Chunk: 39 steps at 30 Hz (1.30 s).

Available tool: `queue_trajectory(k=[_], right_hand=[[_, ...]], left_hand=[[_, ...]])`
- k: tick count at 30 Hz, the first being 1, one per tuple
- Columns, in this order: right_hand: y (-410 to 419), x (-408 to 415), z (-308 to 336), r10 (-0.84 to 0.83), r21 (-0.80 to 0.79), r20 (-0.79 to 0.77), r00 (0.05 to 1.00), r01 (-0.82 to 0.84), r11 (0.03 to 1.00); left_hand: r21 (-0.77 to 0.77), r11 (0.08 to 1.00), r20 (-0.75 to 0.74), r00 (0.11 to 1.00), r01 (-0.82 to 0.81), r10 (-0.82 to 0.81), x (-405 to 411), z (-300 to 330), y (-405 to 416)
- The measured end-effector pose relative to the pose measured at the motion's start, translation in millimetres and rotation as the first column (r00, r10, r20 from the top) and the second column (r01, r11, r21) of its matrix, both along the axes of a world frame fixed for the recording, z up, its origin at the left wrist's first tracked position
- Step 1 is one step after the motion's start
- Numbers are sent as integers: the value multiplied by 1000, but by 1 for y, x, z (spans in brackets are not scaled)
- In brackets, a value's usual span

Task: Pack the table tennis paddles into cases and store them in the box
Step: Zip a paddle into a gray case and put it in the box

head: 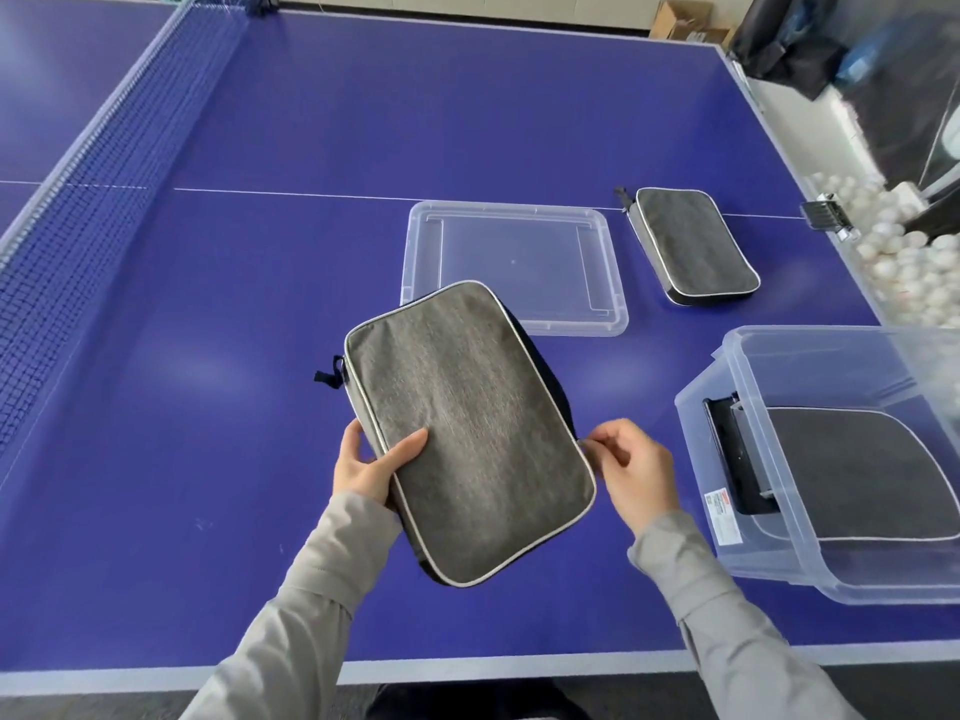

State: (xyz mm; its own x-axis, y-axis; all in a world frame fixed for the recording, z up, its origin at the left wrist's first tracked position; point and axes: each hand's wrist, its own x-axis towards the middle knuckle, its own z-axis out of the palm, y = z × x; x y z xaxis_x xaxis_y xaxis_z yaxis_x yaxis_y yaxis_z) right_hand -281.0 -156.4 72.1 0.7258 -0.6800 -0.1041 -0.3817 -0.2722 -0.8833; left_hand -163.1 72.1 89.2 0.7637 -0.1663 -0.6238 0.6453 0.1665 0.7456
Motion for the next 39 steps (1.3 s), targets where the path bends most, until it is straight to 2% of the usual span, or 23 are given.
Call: queue_trajectory(k=[5, 10, 14, 17, 22, 26, 30, 32, 34, 39], right_hand=[[0, 22, 15, 127, -24, 21, 992, -126, 992], [-9, 44, 31, 131, 35, 73, 989, -133, 990], [-19, 50, 43, 122, 44, 60, 991, -125, 991], [-22, 50, 51, 211, -33, -10, 978, -211, 977], [-11, 55, 66, 325, -233, -105, 940, -341, 911], [6, 64, 81, 364, -229, -19, 931, -358, 905], [26, 72, 94, 435, -258, 75, 897, -404, 878], [33, 75, 95, 469, -290, 96, 878, -426, 857], [35, 76, 93, 467, -300, 116, 876, -418, 858], [33, 77, 77, 378, -254, 128, 917, -338, 906]], left_hand=[[38, 974, 95, 969, 224, -227, 14, 3, 14], [126, 891, 170, 876, 435, -452, 25, 2, 24], [219, 799, 202, 775, 561, -599, 34, 3, 36], [330, 701, 227, 668, 632, -709, 40, 8, 42], [566, 516, 229, 479, 643, -847, 50, 22, 41], [732, 340, 180, 313, 590, -933, 53, 29, 33], [827, 193, 112, 182, 528, -977, 52, 34, 22], [842, 180, 110, 165, 508, -980, 50, 33, 20], [842, 205, 127, 185, 498, -974, 49, 30, 20], [743, 396, 202, 384, 539, -901, 44, 20, 27]])
